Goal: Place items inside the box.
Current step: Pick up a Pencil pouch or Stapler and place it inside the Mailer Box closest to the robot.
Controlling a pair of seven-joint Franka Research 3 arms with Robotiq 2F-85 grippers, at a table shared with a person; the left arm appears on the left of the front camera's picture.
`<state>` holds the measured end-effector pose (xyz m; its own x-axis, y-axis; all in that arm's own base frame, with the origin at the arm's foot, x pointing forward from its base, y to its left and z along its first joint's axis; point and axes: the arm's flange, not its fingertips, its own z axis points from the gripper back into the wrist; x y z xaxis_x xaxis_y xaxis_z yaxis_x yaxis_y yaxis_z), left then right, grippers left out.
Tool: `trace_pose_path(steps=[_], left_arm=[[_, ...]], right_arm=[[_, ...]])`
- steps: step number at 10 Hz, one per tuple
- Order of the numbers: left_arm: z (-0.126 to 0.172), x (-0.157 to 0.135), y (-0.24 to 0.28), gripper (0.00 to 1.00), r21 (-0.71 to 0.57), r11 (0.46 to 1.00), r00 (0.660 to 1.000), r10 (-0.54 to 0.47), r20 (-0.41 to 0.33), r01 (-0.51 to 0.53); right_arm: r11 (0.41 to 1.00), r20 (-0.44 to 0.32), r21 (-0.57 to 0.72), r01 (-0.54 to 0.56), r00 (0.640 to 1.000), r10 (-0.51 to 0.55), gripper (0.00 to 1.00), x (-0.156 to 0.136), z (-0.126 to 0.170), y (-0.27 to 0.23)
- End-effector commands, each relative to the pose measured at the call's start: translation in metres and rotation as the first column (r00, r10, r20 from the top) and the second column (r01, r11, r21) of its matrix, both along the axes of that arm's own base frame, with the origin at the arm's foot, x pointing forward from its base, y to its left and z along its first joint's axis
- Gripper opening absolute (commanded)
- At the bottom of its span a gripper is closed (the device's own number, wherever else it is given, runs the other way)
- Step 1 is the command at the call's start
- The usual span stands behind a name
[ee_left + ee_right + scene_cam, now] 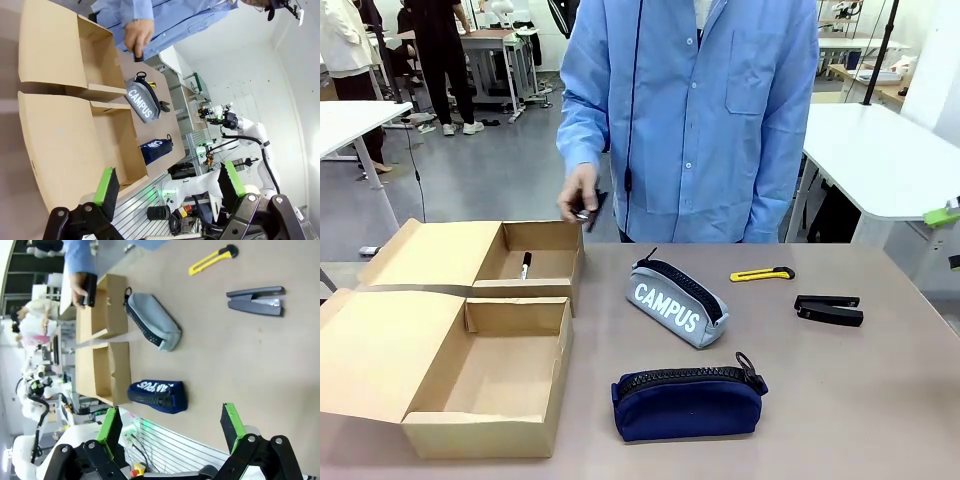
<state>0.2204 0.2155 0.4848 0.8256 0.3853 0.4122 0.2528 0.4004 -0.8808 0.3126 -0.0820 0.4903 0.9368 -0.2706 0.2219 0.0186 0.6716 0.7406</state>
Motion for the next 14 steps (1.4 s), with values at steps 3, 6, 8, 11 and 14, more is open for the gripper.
trace_pose_path(steps=[3,6,8,11,14], left_arm=[[0.001,0.001,0.000,1.00,-0.011,1.000,1.000,-0.002,0.031,0.002],[0.001,0.001,0.000,1.00,-0.011,1.000,1.000,-0.002,0.031,0.002],[0.001,0.001,0.000,1.00,-0.011,1.000,1.000,-0.002,0.031,0.002],[0.001,0.001,0.000,1.00,-0.011,1.000,1.000,-0.002,0.031,0.002],[0.001,0.001,0.000,1.00,-0.011,1.000,1.000,-0.002,0.031,0.002]], right_arm=[[0.946,0.046,-0.284,-0.155,0.983,0.175,1.00,-0.028,-0.054,0.140],[0.755,-0.013,-0.577,-0.312,0.928,0.373,1.00,0.042,-0.031,0.256],[0.643,-0.033,-0.685,-0.341,0.897,0.441,1.00,0.078,-0.037,0.318],[0.590,-0.005,-0.735,-0.333,0.874,0.486,1.00,0.114,-0.047,0.349],[0.529,-0.058,-0.739,-0.417,0.822,0.567,1.00,0.148,-0.059,0.368]])
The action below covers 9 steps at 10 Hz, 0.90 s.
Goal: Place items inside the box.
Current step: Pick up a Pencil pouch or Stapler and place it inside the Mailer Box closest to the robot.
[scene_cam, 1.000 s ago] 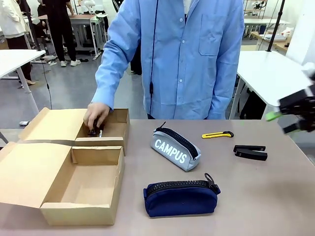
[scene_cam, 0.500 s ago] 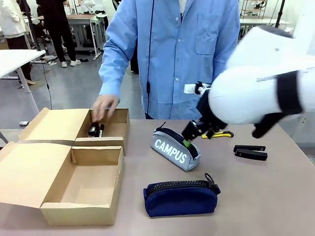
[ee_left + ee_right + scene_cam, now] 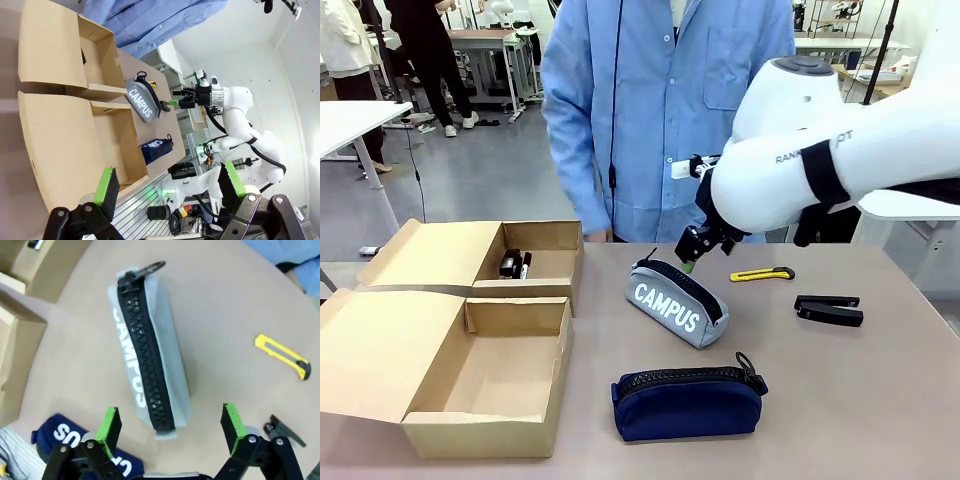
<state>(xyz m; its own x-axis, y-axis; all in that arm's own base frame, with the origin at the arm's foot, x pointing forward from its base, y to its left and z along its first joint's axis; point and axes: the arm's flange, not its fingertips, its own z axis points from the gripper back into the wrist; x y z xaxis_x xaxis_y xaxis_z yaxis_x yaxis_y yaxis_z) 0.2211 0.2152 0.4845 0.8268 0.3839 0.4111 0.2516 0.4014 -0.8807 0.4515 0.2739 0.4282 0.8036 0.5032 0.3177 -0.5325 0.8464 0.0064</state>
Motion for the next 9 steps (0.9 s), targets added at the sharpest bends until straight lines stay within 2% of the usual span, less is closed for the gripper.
trace_pose_path(steps=[1,5,9], left_arm=[[0.002,0.000,0.000,1.00,-0.013,1.000,0.999,-0.001,0.032,0.001],[0.002,0.000,0.000,1.00,-0.013,1.000,0.999,-0.001,0.032,0.001],[0.002,0.000,0.000,1.00,-0.013,1.000,0.999,-0.001,0.032,0.001]], right_arm=[[0.999,-0.040,-0.018,-0.043,0.998,0.042,1.00,0.017,-0.003,0.019],[0.994,-0.154,-0.075,-0.075,0.986,0.063,1.00,0.036,-0.045,0.048],[0.993,-0.171,-0.110,-0.048,0.985,0.029,1.00,0.041,-0.063,0.051]])
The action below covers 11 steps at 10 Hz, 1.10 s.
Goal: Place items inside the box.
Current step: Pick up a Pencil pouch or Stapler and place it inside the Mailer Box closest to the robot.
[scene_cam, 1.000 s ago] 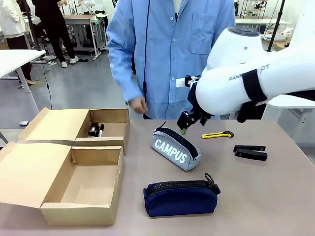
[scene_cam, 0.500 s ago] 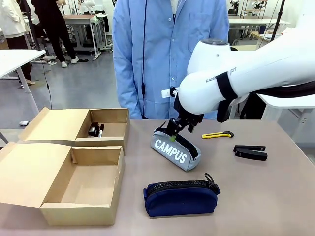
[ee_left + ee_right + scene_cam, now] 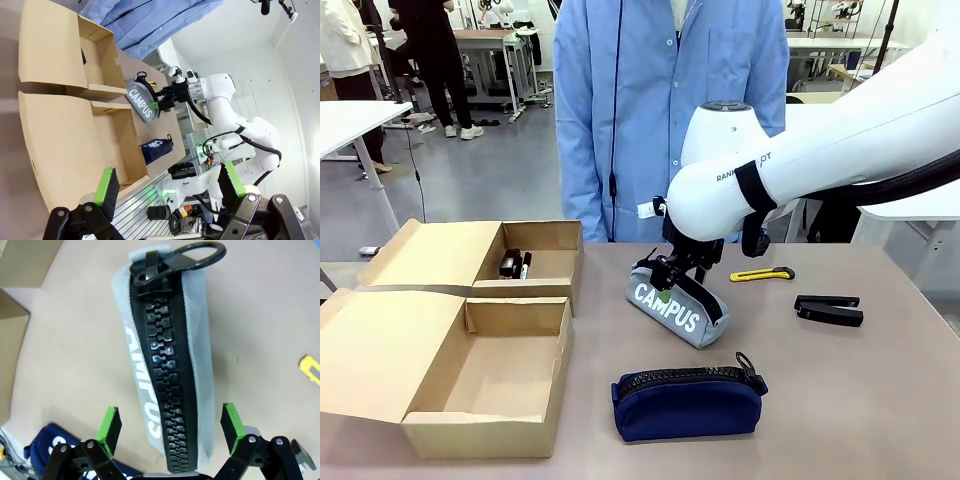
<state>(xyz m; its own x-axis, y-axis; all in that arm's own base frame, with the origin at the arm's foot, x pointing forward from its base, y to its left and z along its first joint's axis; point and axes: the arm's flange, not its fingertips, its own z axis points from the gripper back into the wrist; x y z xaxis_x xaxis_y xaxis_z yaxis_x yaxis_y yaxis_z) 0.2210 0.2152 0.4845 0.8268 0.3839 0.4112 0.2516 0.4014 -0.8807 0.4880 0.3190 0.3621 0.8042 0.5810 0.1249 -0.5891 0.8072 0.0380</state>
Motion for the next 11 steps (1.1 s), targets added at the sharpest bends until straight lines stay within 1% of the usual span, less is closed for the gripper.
trace_pose_path(steps=[1,3,4,5,6,7,8,11], left_arm=[[0.0018,0.0001,0.0000,1.00,-0.013,1.000,0.999,-0.001,0.032,0.001],[0.0018,0.0001,0.0000,1.00,-0.013,1.000,0.999,-0.001,0.032,0.001],[0.0018,0.0001,0.0000,1.00,-0.013,1.000,0.999,-0.001,0.032,0.001],[0.0018,0.0001,0.0000,1.00,-0.013,1.000,0.999,-0.001,0.032,0.001],[0.0018,0.0001,0.0000,1.00,-0.013,1.000,0.999,-0.001,0.032,0.001],[0.0018,0.0001,0.0000,1.00,-0.013,1.000,0.999,-0.001,0.032,0.001],[0.0018,0.0001,0.0000,1.00,-0.013,1.000,0.999,-0.001,0.032,0.001],[0.0018,0.0001,0.0000,1.00,-0.013,1.000,0.999,-0.001,0.032,0.001]], right_arm=[[0.999,0.010,-0.037,0.032,0.999,-0.032,1.00,0.0064,0.0004,0.0059],[0.998,0.014,-0.059,0.036,0.999,-0.035,1.00,0.0086,-0.0028,0.0079],[0.997,0.002,-0.073,0.041,0.999,-0.041,0.40,0.0102,-0.0039,0.0085],[0.996,-0.001,-0.082,0.038,0.999,-0.038,0.40,0.0108,-0.0062,0.0095],[0.994,0.001,-0.096,0.044,0.999,-0.044,0.00,0.0113,-0.0080,0.0104],[0.995,0.004,-0.095,0.041,0.999,-0.041,0.35,0.0112,-0.0081,0.0113],[0.995,0.007,-0.095,0.038,0.999,-0.037,0.00,0.0107,-0.0072,0.0112],[0.995,0.010,-0.095,0.030,1.000,-0.029,0.00,0.0091,-0.0062,0.0111]])
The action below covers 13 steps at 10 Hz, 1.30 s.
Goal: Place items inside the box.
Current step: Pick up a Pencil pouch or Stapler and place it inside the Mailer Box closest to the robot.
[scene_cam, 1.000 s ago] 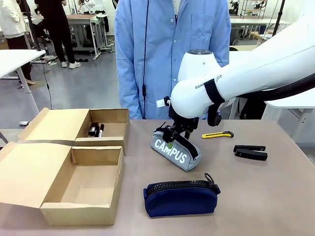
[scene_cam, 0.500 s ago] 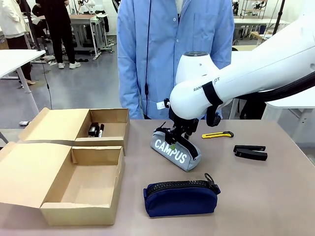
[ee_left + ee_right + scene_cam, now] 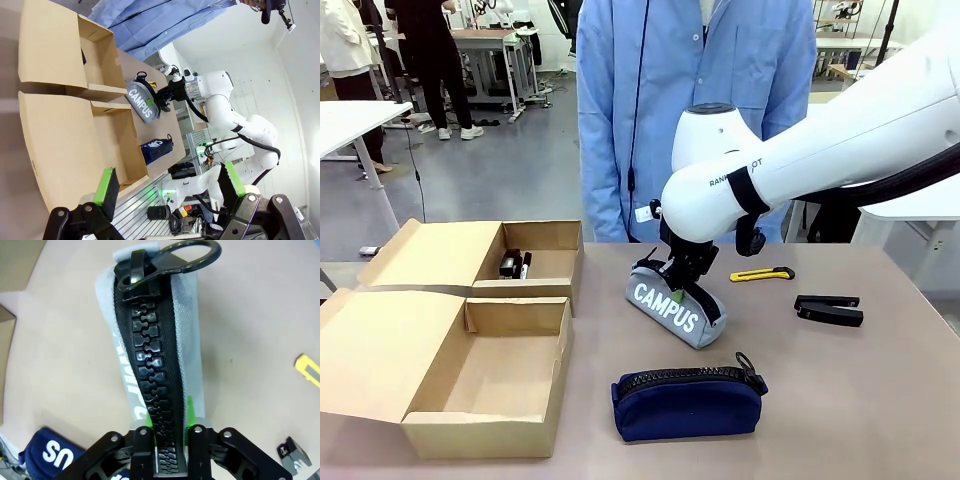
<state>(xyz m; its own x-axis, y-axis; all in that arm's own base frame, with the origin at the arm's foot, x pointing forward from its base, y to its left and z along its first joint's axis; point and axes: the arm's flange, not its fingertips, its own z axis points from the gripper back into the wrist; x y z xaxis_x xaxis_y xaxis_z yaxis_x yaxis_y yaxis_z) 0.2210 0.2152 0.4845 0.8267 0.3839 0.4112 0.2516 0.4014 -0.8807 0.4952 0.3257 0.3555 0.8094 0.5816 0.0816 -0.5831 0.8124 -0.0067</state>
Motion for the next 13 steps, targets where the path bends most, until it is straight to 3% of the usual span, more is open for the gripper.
trace_pose_path(steps=[1,4,6,7,8,9,10,11,12,13], left_arm=[[0.002,0.000,0.000,1.00,-0.013,1.000,0.999,-0.001,0.032,0.001],[0.002,0.000,0.000,1.00,-0.013,1.000,0.999,-0.001,0.032,0.001],[0.002,0.000,0.000,1.00,-0.013,1.000,0.999,-0.001,0.032,0.001],[0.002,0.000,0.000,1.00,-0.013,1.000,0.999,-0.001,0.032,0.001],[0.002,0.000,0.000,1.00,-0.013,1.000,0.999,-0.001,0.032,0.001],[0.002,0.000,0.000,1.00,-0.013,1.000,0.999,-0.001,0.032,0.001],[0.002,0.000,0.000,1.00,-0.013,1.000,0.999,-0.001,0.032,0.001],[0.002,0.000,0.000,1.00,-0.013,1.000,0.999,-0.001,0.032,0.001],[0.002,0.000,0.000,1.00,-0.013,1.000,0.999,-0.001,0.032,0.001],[0.002,0.000,0.000,1.00,-0.013,1.000,0.999,-0.001,0.032,0.001]], right_arm=[[0.999,0.020,-0.032,0.017,1.000,-0.017,0.00,0.001,0.001,0.004],[0.999,0.043,-0.035,0.027,0.999,-0.025,0.00,0.000,0.011,-0.003],[1.000,0.076,0.003,0.024,0.997,-0.024,0.00,-0.020,0.049,-0.017],[0.997,-0.060,0.065,0.038,0.998,-0.034,0.00,-0.053,0.094,-0.035],[0.988,-0.070,0.113,0.104,0.993,-0.096,0.00,-0.091,0.133,-0.051],[0.949,-0.069,0.185,0.257,0.966,-0.249,0.00,-0.126,0.161,-0.064],[0.925,-0.090,0.271,0.267,0.964,-0.251,0.00,-0.157,0.177,-0.067],[0.830,-0.187,0.352,0.432,0.902,-0.390,0.00,-0.199,0.191,-0.059],[0.826,-0.171,0.379,0.418,0.908,-0.382,0.00,-0.222,0.191,-0.054],[0.785,-0.168,0.406,0.469,0.882,-0.440,0.00,-0.252,0.189,-0.046]])
